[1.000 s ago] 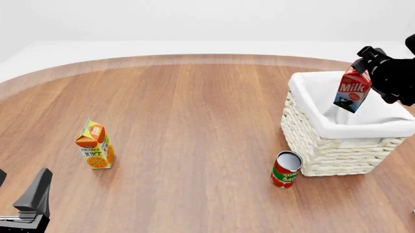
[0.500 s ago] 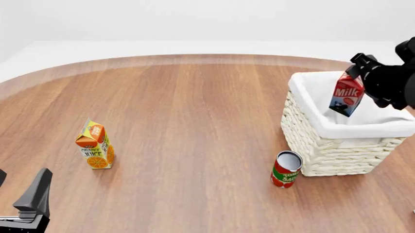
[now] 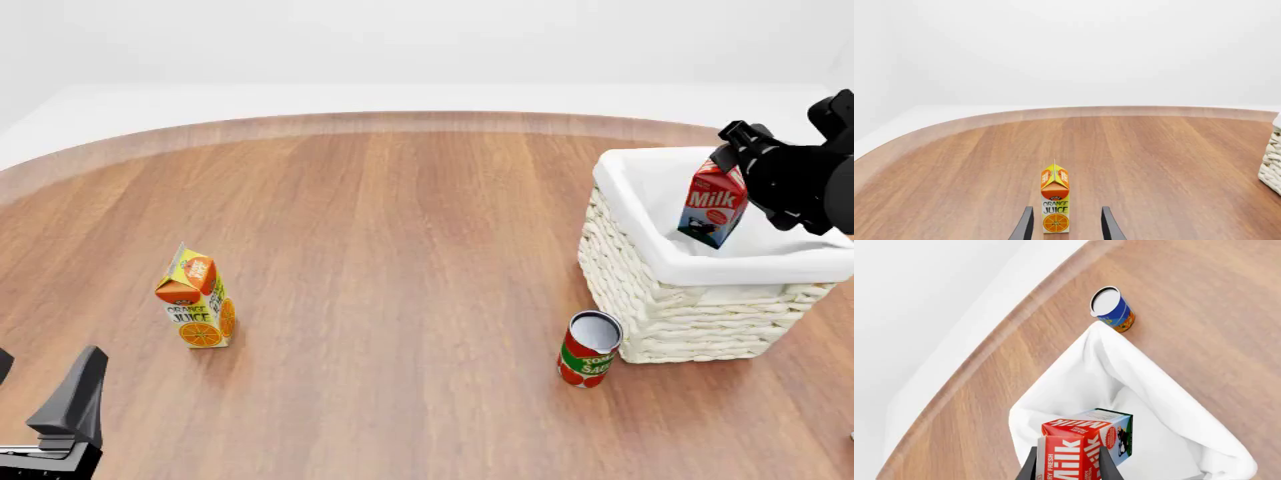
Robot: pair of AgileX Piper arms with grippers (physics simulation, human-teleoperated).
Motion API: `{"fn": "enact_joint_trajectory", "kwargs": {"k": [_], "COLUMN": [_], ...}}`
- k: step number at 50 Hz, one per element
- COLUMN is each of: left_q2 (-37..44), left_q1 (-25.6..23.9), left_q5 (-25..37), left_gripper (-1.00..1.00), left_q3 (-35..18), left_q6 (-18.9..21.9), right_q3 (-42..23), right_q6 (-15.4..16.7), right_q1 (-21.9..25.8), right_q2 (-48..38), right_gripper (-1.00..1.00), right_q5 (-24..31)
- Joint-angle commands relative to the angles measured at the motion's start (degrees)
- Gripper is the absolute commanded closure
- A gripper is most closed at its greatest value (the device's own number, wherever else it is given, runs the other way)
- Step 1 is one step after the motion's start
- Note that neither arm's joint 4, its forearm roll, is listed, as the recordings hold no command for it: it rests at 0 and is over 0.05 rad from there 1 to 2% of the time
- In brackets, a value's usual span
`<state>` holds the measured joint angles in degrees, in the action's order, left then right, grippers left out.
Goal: Pick the milk and place it in the basket.
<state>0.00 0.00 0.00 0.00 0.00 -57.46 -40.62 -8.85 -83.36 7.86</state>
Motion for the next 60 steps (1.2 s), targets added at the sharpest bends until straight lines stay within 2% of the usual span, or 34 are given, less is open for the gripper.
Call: {"fn": "enact_joint_trajectory", "kwargs": {"k": [1, 60], "left_q2": [0.0, 0.0], "left_q1": [0.0, 0.0], "left_q5": [0.0, 0.0], "left_gripper": [-1.0, -1.0], "left_q3": [0.0, 0.0], "left_q6": [0.0, 0.0], "right_q3": [0.15, -0.04], "right_q6": [-0.35, -1.1], "right_q1": [-0.59, 0.08], "right_q2": [0.46, -5.76], "right_gripper": [1.0, 1.0], "right_q5": [-1.37, -5.42]}}
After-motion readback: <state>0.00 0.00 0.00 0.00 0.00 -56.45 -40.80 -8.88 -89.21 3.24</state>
